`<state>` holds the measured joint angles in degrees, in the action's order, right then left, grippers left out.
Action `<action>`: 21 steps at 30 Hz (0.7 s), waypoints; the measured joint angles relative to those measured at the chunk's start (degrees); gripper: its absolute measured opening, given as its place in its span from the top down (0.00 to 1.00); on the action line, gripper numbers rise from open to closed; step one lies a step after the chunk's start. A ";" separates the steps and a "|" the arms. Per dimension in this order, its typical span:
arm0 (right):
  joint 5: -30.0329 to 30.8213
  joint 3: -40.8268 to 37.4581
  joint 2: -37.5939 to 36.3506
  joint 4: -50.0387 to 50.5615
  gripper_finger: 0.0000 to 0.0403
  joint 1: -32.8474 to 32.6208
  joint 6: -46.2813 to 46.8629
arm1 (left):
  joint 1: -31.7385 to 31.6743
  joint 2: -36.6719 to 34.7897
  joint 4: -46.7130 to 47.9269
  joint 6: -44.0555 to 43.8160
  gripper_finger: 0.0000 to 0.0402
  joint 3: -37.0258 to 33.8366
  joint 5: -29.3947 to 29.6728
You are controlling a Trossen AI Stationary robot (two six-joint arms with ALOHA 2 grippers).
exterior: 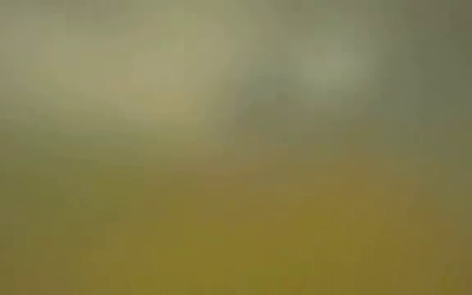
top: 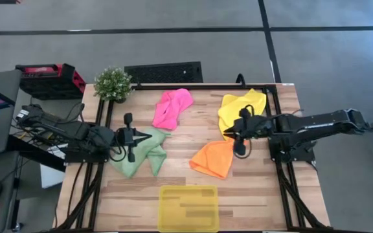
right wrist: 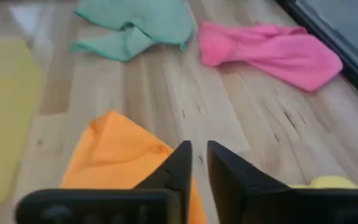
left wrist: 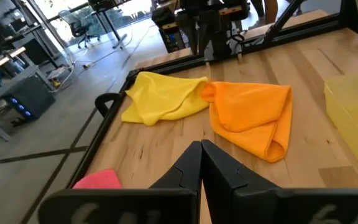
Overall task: Fold microfiber towels
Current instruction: Fold the orange microfiber cloth
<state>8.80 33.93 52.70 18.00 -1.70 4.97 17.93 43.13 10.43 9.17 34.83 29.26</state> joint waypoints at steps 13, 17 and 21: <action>-17.02 8.71 24.44 -1.20 0.58 1.30 -6.66 | -0.02 -0.02 0.38 0.00 1.00 0.00 0.04; -16.23 12.13 31.22 -1.38 0.59 2.08 -11.91 | -0.02 -0.02 0.38 -0.36 1.00 0.00 0.04; -16.25 15.44 36.55 -1.35 0.60 3.09 -15.65 | -0.02 -0.02 0.40 -2.46 1.00 0.00 0.04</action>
<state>-7.45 49.37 89.25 16.65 1.39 -10.68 17.91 43.11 10.83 6.71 34.83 29.30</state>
